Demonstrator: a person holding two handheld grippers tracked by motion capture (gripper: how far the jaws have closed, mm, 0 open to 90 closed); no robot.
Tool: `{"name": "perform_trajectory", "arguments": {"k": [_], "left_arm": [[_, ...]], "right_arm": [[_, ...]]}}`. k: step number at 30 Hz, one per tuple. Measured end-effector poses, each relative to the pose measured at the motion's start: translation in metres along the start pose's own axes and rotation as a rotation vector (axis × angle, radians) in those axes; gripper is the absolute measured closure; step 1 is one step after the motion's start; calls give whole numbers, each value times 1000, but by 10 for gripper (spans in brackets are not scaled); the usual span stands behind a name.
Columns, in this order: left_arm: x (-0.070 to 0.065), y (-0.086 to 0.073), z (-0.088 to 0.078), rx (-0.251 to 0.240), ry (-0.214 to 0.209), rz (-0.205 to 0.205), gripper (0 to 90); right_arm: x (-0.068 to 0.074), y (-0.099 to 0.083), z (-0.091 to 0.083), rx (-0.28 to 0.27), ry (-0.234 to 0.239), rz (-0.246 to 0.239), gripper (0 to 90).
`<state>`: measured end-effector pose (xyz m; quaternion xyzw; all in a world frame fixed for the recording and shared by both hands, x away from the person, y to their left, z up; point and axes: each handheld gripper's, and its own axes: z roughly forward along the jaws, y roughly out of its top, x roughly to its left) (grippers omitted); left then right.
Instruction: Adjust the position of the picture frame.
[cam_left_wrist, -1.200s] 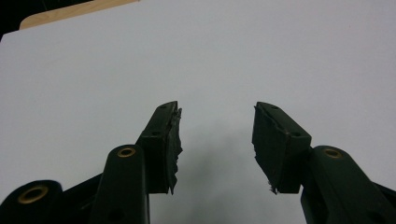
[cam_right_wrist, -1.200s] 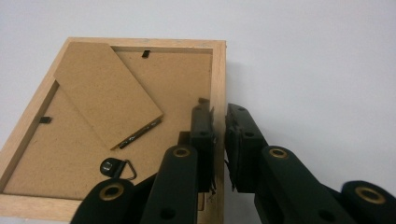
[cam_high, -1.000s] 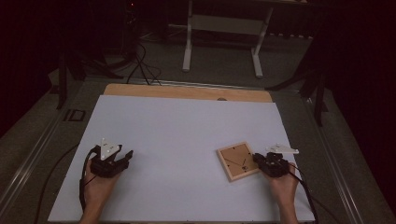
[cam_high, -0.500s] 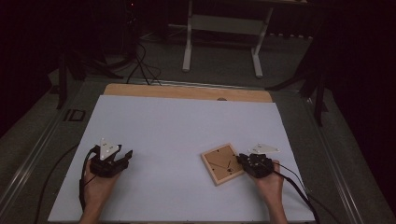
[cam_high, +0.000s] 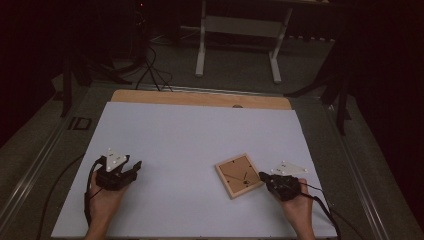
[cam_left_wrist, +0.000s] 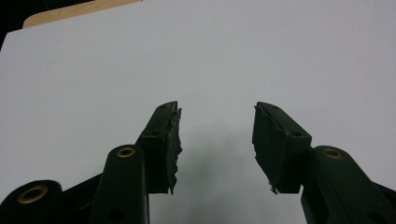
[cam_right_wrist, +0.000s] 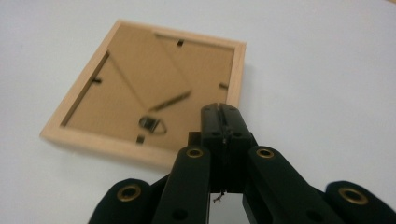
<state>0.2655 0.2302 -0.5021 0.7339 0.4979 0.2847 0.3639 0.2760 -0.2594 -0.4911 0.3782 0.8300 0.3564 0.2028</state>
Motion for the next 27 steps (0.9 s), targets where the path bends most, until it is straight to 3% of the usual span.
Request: {"name": "perform_trajectory", "arguments": {"k": [9, 18, 27], "left_arm": [[1, 0, -1, -6, 0, -5, 511], [1, 0, -1, -6, -1, -4, 511], [0, 0, 0, -4, -3, -3, 510]], "right_arm": [[16, -13, -1, 60, -1, -56, 898], [16, -21, 2, 115, -7, -50, 898], [13, -19, 5, 124, -8, -41, 899]]}}
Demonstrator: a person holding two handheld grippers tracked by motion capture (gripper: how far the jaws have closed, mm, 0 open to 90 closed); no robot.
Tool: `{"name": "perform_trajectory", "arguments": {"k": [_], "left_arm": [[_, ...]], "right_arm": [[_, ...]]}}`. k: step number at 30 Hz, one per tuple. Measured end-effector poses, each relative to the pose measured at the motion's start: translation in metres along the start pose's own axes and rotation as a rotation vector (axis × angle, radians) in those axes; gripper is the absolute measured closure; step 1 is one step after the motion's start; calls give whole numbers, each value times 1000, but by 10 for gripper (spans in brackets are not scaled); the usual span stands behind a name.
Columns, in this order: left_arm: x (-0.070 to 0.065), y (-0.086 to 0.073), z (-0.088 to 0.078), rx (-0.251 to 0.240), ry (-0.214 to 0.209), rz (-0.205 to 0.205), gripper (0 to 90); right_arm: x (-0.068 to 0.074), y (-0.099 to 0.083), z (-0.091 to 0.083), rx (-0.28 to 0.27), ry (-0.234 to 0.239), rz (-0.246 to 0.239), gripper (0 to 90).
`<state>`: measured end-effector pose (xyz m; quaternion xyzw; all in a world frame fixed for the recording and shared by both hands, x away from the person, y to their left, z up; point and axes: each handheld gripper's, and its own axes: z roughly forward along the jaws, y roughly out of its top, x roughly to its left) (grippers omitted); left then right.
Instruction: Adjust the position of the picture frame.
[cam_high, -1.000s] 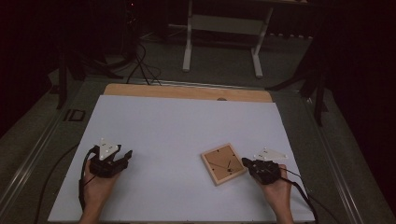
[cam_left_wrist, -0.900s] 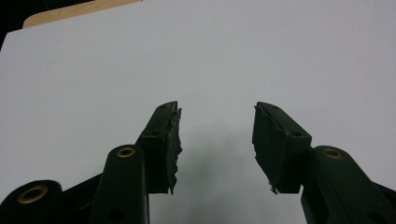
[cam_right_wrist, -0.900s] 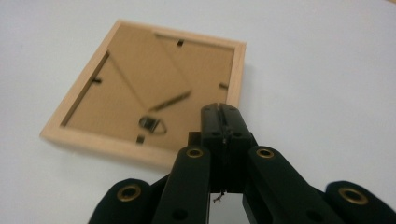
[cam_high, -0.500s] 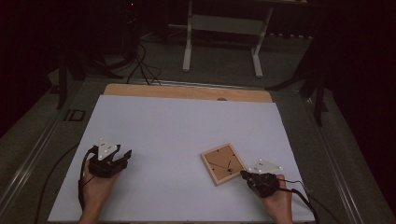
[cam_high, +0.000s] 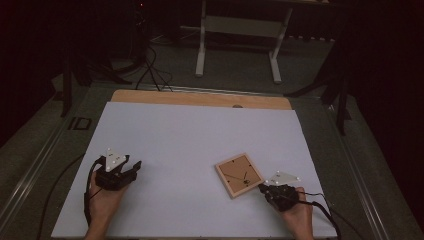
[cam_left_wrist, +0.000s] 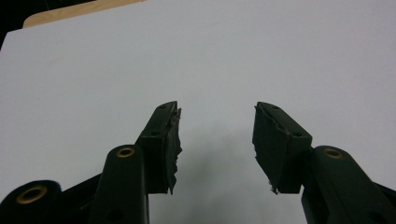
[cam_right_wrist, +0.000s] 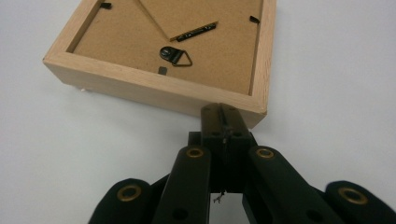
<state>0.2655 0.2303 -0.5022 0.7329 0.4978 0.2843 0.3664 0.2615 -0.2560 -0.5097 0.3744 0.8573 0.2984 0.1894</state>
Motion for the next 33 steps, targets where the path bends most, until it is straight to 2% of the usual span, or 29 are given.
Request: {"name": "perform_trajectory", "arguments": {"k": [7, 12, 16, 19, 26, 33], "left_arm": [[0, 0, 0, 4, 0, 1, 509], [0, 0, 0, 5, 0, 2, 508], [0, 0, 1, 5, 0, 4, 508], [0, 0, 1, 5, -1, 3, 508], [-1, 0, 2, 8, 0, 5, 508], [-1, 0, 2, 10, -2, 6, 508]], "right_arm": [[-5, 3, 3, 4, -15, 2, 899], [-12, 8, 10, 1, -35, 22, 899], [-16, 9, 19, 34, -59, 28, 899], [-19, 13, 23, 29, -66, 37, 899], [-31, 20, 30, 3, -65, 116, 899], [-36, 32, 41, -20, -79, 163, 899]]}}
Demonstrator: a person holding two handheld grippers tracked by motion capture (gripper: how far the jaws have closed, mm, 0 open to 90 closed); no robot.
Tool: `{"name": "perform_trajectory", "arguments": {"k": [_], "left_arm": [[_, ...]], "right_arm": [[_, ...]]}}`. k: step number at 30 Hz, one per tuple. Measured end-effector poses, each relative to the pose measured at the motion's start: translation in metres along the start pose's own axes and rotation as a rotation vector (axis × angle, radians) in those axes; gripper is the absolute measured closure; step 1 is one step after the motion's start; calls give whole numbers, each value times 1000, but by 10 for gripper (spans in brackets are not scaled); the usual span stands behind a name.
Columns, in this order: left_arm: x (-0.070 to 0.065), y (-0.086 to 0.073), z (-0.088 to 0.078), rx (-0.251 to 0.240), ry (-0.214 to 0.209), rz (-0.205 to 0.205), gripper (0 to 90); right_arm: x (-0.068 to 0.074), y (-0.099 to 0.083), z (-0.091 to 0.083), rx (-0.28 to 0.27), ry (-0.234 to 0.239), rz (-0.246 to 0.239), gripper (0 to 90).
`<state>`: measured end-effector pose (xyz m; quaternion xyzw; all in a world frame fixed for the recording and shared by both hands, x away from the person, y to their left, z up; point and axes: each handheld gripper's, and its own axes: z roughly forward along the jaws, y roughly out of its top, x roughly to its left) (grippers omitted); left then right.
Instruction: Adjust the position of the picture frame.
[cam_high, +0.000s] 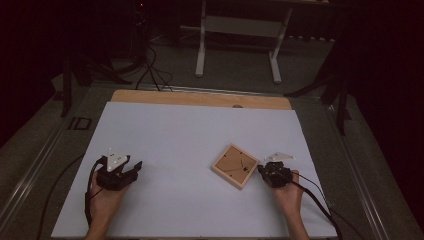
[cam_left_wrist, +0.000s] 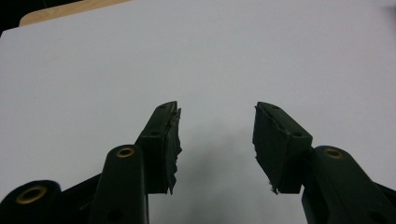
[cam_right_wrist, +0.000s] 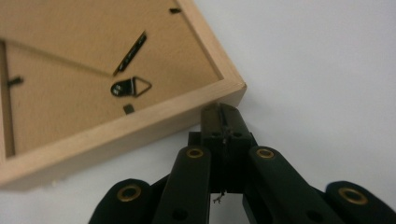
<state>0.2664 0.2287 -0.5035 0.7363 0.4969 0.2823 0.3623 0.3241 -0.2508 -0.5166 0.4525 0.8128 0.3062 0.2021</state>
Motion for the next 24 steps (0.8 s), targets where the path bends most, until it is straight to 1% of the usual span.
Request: {"name": "perform_trajectory", "arguments": {"k": [3, 5, 8, 9, 10, 13, 14, 16, 17, 20, 22, 24], "left_arm": [[1, 0, 0, -3, 1, -2, 508], [1, 0, 0, -2, 0, -4, 508], [1, 0, 0, -2, 0, -3, 508], [0, 0, 0, -2, 1, -1, 508], [0, 0, 0, -2, 1, 0, 508], [0, 0, 0, 2, 0, 3, 508], [0, 0, 0, 2, 0, 3, 508], [-1, 0, 0, 3, 0, 2, 508], [-1, 0, 0, 3, 0, 2, 508], [0, 0, 0, 0, 0, 0, 508], [0, 0, 0, -1, 1, -2, 508], [1, 0, 0, -1, 0, -2, 508]], "right_arm": [[-2, 2, 1, -21, 5, 53, 888], [0, 2, -3, -38, 22, 70, 822], [5, 0, -10, -57, 35, 92, 691], [6, -1, -12, -63, 38, 99, 634], [8, -1, -14, -69, 48, 112, 592], [12, -1, -19, -90, 102, 162, 490], [13, -1, -20, -89, 107, 174, 461], [17, 0, -19, -79, 99, 167, 411], [20, 0, -19, -78, 102, 166, 389], [24, 1, -15, -71, 103, 186, 336], [26, 2, -12, -65, 115, 198, 297], [27, 2, -10, -51, 116, 202, 296]]}}
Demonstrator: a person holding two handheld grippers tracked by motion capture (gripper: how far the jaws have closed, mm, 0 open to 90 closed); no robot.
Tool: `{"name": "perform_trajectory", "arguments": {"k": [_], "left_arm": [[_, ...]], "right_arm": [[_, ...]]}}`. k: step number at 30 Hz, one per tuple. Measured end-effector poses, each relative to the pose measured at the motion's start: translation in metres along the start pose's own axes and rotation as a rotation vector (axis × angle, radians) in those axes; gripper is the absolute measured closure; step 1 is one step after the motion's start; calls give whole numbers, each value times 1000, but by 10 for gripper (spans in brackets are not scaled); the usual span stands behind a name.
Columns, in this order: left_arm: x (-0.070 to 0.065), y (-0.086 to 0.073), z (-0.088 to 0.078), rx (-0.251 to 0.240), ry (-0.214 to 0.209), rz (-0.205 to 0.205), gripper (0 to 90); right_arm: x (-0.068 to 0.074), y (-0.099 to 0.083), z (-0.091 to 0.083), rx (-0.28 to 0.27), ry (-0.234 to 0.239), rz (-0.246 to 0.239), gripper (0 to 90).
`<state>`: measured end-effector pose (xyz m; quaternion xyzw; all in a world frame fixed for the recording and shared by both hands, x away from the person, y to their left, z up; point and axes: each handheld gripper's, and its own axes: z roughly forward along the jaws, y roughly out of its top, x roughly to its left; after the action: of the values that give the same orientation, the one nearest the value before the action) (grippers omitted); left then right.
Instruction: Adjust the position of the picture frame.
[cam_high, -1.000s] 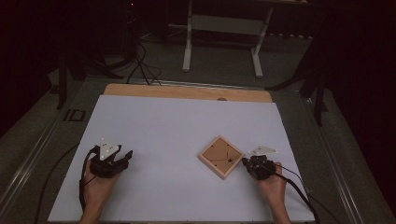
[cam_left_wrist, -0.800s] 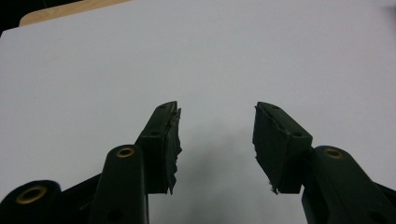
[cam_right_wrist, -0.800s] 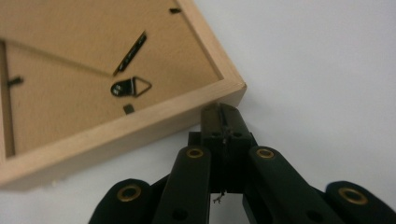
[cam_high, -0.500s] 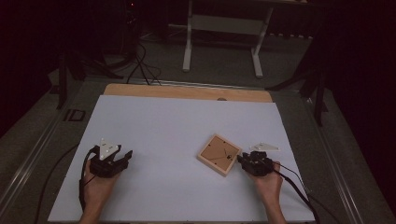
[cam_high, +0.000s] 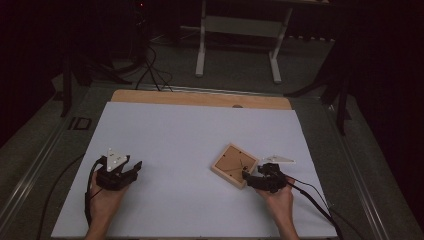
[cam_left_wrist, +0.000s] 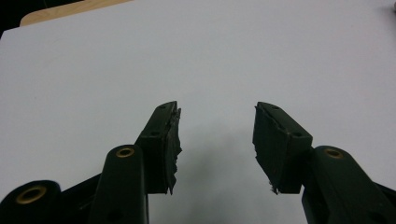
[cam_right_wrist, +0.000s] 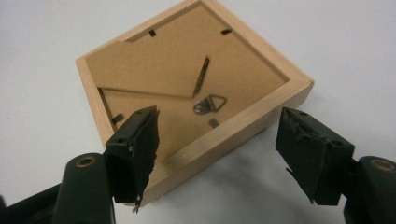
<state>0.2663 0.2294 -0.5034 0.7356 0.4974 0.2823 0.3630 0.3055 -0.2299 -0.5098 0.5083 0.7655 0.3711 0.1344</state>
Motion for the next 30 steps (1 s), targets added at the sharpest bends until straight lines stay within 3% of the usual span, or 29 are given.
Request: {"name": "perform_trajectory", "arguments": {"k": [6, 10, 18, 23, 30], "left_arm": [[-1, 0, 0, -1, -3, 2, 507], [-2, 0, 1, 4, -7, 10, 507], [-4, 0, 3, 10, -13, 18, 507], [-5, 0, 3, 12, -16, 25, 507], [-8, 1, 4, 11, -17, 28, 507]], "right_arm": [[2, -2, 6, 31, 13, -9, 328], [1, -1, 2, 34, 18, -19, 434], [0, 3, 5, 33, 65, -29, 562], [4, 4, 6, 31, 87, -47, 643], [18, 6, 12, 40, 111, -79, 665]]}}
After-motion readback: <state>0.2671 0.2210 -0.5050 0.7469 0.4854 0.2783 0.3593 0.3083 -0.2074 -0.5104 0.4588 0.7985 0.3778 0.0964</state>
